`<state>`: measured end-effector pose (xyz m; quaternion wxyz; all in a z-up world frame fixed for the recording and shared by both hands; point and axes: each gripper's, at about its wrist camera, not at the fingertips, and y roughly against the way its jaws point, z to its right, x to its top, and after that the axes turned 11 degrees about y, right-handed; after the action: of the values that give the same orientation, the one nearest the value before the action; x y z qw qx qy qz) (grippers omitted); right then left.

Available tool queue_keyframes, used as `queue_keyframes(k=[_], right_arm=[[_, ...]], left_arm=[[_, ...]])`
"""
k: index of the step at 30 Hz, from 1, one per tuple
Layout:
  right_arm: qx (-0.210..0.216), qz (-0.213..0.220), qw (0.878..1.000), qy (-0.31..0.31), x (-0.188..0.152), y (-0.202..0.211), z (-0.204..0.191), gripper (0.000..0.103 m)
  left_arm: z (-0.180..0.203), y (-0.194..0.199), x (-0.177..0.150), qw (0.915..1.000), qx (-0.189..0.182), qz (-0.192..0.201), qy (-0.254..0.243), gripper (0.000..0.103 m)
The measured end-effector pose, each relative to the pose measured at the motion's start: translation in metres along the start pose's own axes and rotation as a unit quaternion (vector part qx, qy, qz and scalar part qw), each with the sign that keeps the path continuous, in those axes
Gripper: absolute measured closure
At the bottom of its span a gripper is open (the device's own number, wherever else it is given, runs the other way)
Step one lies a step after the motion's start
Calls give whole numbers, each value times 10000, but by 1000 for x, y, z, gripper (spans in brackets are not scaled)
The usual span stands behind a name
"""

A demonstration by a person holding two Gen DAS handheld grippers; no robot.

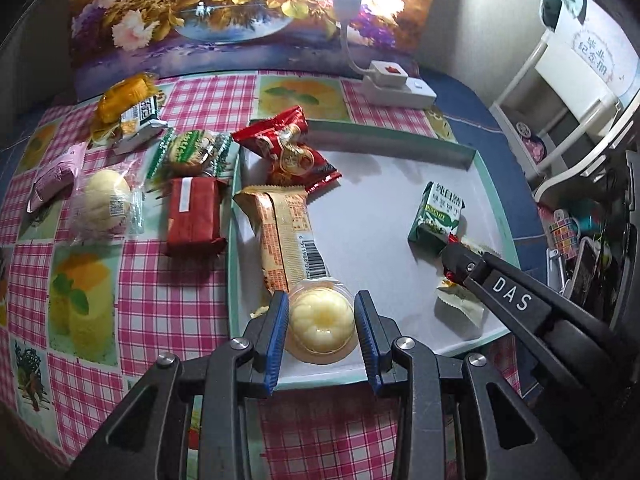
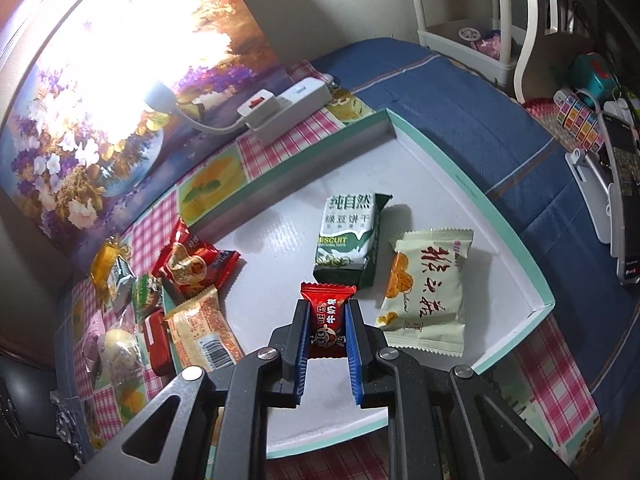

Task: Organize snacks
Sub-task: 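Carry the red candy over the tray with the right tool while the left tool carries the pudding cup, then open the right tool to drop the red candy while the left tool releases the pudding cup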

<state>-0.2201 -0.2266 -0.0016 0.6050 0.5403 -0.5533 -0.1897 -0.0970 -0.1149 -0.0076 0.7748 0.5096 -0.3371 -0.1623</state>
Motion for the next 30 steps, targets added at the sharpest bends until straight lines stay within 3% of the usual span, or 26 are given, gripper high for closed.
queue_keyframes(k=[14,25,30], right_arm=[[-53,-430,9991,18,-6,-23,-1,84],[-59,-430,9991,1,-6,-24,-2,81],[-91,-449,9989,-36,-6,-24,0,81]], left_arm=[[8,-11,-4,9996,46,-221,-175,68],[3,-11,-2,9996,163,-210,-90,67],[1,-11,0,9996,209,-209,-22,60]])
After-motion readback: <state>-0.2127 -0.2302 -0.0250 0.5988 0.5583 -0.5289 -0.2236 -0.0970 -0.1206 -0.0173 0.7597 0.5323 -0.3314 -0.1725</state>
